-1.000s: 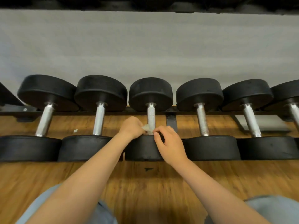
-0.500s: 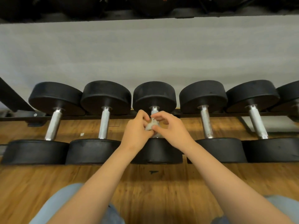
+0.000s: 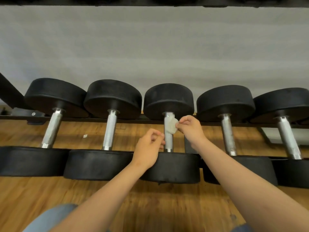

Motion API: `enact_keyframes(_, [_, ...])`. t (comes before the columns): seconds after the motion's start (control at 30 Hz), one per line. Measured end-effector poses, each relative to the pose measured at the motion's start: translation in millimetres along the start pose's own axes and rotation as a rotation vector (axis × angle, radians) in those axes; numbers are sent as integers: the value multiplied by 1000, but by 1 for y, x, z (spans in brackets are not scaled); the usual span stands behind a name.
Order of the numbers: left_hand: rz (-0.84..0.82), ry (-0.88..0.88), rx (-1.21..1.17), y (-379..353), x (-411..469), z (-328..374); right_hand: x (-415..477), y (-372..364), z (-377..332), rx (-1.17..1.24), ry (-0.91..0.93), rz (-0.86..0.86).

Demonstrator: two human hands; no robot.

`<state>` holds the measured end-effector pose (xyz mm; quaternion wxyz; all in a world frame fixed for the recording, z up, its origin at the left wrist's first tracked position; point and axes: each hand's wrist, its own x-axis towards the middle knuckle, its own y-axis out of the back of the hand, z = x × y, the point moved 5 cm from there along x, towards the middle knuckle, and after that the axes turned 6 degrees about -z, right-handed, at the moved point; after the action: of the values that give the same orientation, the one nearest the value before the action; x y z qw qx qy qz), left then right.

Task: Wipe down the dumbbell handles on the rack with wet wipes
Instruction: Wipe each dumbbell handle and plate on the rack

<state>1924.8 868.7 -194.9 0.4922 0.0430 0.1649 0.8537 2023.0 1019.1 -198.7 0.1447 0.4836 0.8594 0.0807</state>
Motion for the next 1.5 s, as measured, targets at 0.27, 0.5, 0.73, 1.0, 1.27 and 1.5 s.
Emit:
enact_keyframes(0.27, [-62,-40,-66,-1,3,2,5,-5,2,406,-126,17])
enact_keyframes(0.5, [-85,-35,-79,-3,3,2,5,-18,-1,210,-52,-144])
enact_keyframes(0.73, [-99,-12,-91,-2,4,0,11,-25,-7,170,14,4])
enact_keyframes(1.0, [-102,-8,-80,-3,5,2,21,-29,-4,283,-151,-43])
enact_keyframes(1.27, [-96,-5,-88,-3,5,2,21,-26,2,363,-204,13])
enact_keyframes(1.5, [-95,-3,-77,-3,4,2,16,-29,-6,68,-90,-93])
